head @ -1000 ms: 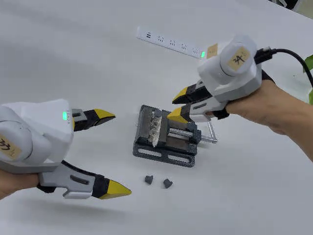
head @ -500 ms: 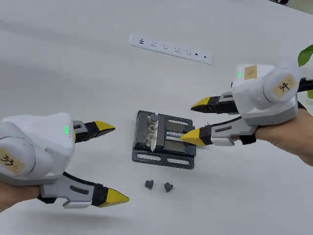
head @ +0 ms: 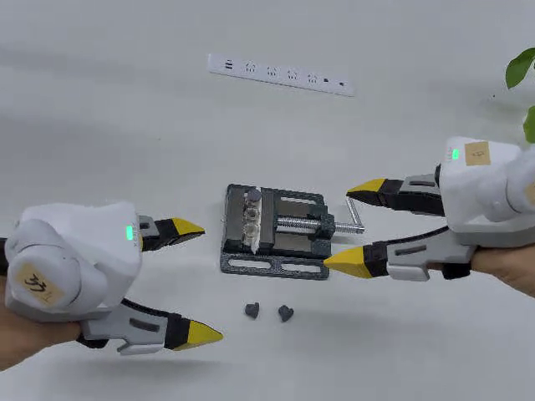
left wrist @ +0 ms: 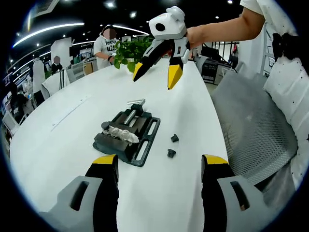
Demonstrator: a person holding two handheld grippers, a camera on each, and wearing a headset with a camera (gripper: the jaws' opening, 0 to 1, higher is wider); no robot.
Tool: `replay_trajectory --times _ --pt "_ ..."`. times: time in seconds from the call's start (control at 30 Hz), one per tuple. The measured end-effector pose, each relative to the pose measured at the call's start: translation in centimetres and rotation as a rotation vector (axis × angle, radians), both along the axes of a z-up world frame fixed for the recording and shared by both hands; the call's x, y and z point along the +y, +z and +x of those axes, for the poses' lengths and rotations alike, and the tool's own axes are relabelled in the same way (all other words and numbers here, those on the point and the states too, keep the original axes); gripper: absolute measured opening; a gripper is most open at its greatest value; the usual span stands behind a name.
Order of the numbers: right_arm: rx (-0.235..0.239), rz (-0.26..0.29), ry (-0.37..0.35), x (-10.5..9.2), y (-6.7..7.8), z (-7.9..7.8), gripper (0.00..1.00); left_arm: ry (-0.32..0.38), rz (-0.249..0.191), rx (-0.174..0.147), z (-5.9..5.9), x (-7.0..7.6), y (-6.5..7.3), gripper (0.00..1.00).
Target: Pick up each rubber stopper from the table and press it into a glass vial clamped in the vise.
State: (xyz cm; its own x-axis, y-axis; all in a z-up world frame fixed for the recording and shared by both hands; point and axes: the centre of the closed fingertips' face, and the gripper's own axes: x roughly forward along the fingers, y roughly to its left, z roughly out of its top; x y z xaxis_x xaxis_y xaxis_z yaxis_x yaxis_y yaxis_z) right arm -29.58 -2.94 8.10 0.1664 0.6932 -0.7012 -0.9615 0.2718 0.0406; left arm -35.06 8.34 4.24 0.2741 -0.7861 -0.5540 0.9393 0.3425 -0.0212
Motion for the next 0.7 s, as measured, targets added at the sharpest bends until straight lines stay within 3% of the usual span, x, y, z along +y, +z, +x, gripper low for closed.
replay_trajectory --times 0.1,0.37,0.7 --pt "0.009 0.024 -0.025 -0.8 -0.2 -0.5 0.6 -0.022 0.02 0.007 0.0 -0.3 -0.5 0.64" --pt "0.014 0.07 -0.056 -2.6 -0.9 -1.9 0.66 -0.116 0.123 0.003 -0.3 -1.3 -2.6 0.48" --pt "0.002 0.109 -0.082 -4.5 -1.2 -2.7 0.71 -0.182 0.177 0.013 -0.7 -2.5 -4.4 0.33"
